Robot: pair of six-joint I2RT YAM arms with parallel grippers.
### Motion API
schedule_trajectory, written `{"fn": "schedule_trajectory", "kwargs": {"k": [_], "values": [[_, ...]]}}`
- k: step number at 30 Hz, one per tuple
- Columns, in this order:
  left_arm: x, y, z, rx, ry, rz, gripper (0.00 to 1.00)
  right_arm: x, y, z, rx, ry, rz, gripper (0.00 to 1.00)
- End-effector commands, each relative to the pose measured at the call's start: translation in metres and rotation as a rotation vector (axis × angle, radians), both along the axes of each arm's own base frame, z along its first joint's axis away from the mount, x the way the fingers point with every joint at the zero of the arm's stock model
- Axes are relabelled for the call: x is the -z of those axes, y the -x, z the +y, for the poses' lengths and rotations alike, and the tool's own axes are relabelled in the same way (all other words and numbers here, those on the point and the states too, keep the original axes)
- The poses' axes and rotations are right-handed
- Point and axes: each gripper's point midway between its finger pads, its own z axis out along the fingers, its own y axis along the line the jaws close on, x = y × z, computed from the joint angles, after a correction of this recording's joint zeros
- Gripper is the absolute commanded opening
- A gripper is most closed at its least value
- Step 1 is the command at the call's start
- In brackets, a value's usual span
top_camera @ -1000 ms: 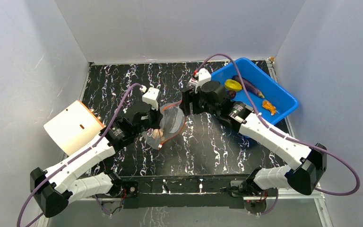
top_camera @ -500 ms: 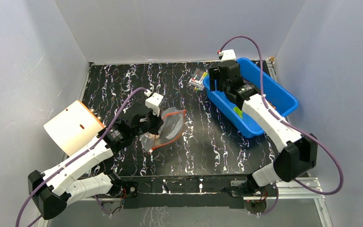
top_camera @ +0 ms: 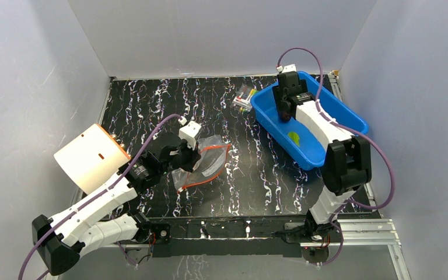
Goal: Place the food in the zip-top bag and seal the zipper
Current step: Pick up the fake fruit from the bin.
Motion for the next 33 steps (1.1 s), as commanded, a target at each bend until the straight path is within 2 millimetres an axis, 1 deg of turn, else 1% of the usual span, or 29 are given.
{"fn": "schedule_trajectory", "kwargs": {"k": [1, 3, 4, 8, 10, 15, 17, 19, 21, 27, 33], "values": [[-0.003, 0.000, 0.002, 0.006, 0.003, -0.021, 0.00, -0.007, -0.037, 0.009, -0.117, 0.055, -0.035, 0.67], [-0.002, -0.001, 0.004, -0.003, -0.007, -0.022, 0.00, 0.016, -0.038, 0.020, -0.214, 0.064, 0.067, 0.68], [-0.002, -0.001, 0.005, -0.005, -0.007, -0.024, 0.00, 0.024, -0.039, 0.022, -0.231, 0.064, 0.096, 0.68], [-0.003, -0.002, 0.007, -0.014, -0.011, -0.035, 0.00, 0.037, -0.053, 0.022, -0.265, 0.111, 0.104, 0.69], [-0.004, -0.003, 0.009, -0.021, -0.012, -0.043, 0.00, 0.040, -0.064, 0.021, -0.280, 0.142, 0.073, 0.72], [-0.002, -0.003, 0.008, -0.018, -0.018, -0.039, 0.00, 0.047, -0.082, 0.013, -0.281, 0.202, 0.082, 0.77], [0.000, -0.004, 0.009, -0.022, -0.023, -0.039, 0.00, 0.050, -0.087, 0.007, -0.265, 0.218, 0.083, 0.81], [0.000, -0.005, 0.011, -0.033, -0.031, -0.042, 0.00, 0.053, -0.093, 0.006, -0.272, 0.214, 0.085, 0.85], [0.000, -0.006, 0.013, -0.041, -0.034, -0.047, 0.00, 0.056, -0.098, 0.004, -0.275, 0.211, 0.088, 0.88], [0.001, -0.007, 0.013, -0.042, -0.038, -0.049, 0.00, 0.069, -0.111, -0.005, -0.289, 0.212, 0.102, 0.88], [0.001, -0.009, 0.016, -0.057, -0.051, -0.056, 0.00, 0.081, -0.114, -0.011, -0.303, 0.215, 0.112, 0.88]]}}
